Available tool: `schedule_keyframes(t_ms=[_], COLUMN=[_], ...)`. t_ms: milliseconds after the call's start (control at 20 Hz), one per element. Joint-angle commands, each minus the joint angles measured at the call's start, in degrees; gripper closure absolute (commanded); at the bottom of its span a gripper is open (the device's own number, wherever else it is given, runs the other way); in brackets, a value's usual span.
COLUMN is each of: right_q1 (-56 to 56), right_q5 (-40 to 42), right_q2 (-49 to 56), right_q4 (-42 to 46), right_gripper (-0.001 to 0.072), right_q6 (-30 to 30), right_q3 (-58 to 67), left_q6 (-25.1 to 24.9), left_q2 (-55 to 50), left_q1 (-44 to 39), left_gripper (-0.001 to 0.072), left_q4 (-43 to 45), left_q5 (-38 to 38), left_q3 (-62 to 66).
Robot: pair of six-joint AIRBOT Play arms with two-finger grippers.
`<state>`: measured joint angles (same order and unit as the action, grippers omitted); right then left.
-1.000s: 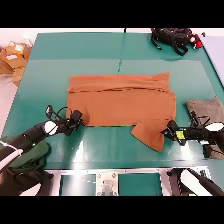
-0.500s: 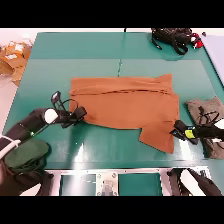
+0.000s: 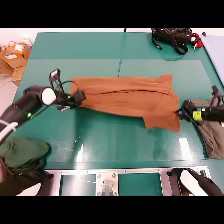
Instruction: Fold the shirts.
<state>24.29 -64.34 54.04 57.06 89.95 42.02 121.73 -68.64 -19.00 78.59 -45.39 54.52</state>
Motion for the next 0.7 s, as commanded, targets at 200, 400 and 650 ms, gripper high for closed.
schedule_keyframes(t_ms=[200, 400, 650], right_q1=[-10.0, -11.9, -11.9], right_q5=[7.0, 7.1, 10.6], right_q2=[27.6, 43.4, 56.0], right_q4=[-4.6, -4.9, -5.6], right_gripper=[0.0687, 0.0687, 0.0686], right_q6=[-0.6, -0.6, -0.7], right_q3=[28.5, 42.6, 53.7], left_q6=[-9.3, -12.0, -13.4], left_q2=[-15.5, -27.8, -36.6], left_q1=[6.3, 6.3, 6.3], left_gripper=[0.0687, 0.0686, 0.0685], left_q4=[-2.7, -3.4, -4.2], left_q5=[3.1, 5.8, 9.7], left_q3=[17.2, 28.5, 36.4])
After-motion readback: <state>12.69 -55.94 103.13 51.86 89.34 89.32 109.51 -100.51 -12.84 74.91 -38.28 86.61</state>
